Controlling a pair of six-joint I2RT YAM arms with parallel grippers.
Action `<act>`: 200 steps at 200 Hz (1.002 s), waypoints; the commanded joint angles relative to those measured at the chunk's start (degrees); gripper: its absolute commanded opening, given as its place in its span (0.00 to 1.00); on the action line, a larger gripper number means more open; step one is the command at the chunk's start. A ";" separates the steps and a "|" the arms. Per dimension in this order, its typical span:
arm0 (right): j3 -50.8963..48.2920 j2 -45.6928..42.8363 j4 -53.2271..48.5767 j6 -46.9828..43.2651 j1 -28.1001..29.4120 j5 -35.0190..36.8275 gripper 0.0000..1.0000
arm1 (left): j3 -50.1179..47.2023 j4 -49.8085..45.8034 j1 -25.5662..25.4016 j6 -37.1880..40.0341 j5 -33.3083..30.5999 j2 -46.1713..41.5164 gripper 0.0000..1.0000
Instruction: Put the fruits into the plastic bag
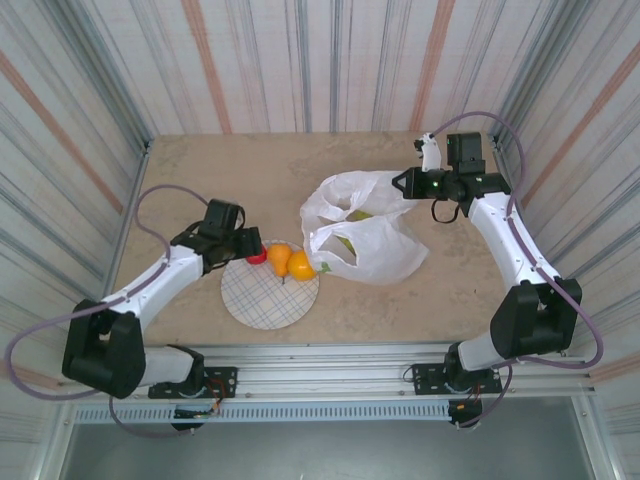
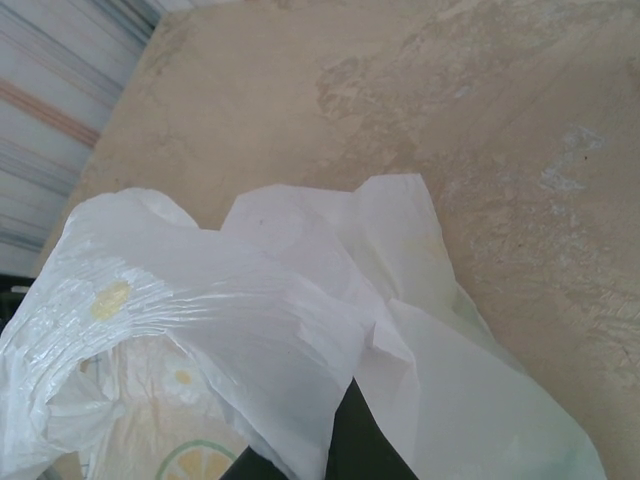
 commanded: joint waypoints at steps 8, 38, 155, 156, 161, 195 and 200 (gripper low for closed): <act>-1.14 -0.29 0.37 0.41 -0.49 -1.25 0.00 | 2.53 1.90 0.19 0.49 0.58 3.81 0.88; -1.11 -0.39 0.17 0.37 -0.57 -1.26 0.00 | 3.64 3.26 0.19 1.00 1.77 7.50 0.88; -1.78 -0.48 0.23 0.32 -0.87 -1.46 0.00 | 2.07 2.07 0.19 1.28 1.18 11.35 0.74; -1.78 -0.45 0.27 0.32 -0.87 -1.44 0.00 | 2.05 2.00 0.19 1.33 1.19 11.33 0.74; -1.85 -0.42 0.36 0.34 -0.87 -1.43 0.00 | 1.94 1.75 0.19 1.34 1.28 11.27 0.74; -1.98 -0.15 0.58 0.51 -0.86 -1.81 0.00 | 0.25 1.85 0.19 1.11 1.55 10.11 0.69; -2.04 -0.12 0.62 0.60 -0.86 -1.78 0.00 | 0.11 1.84 0.19 1.11 1.55 10.02 0.68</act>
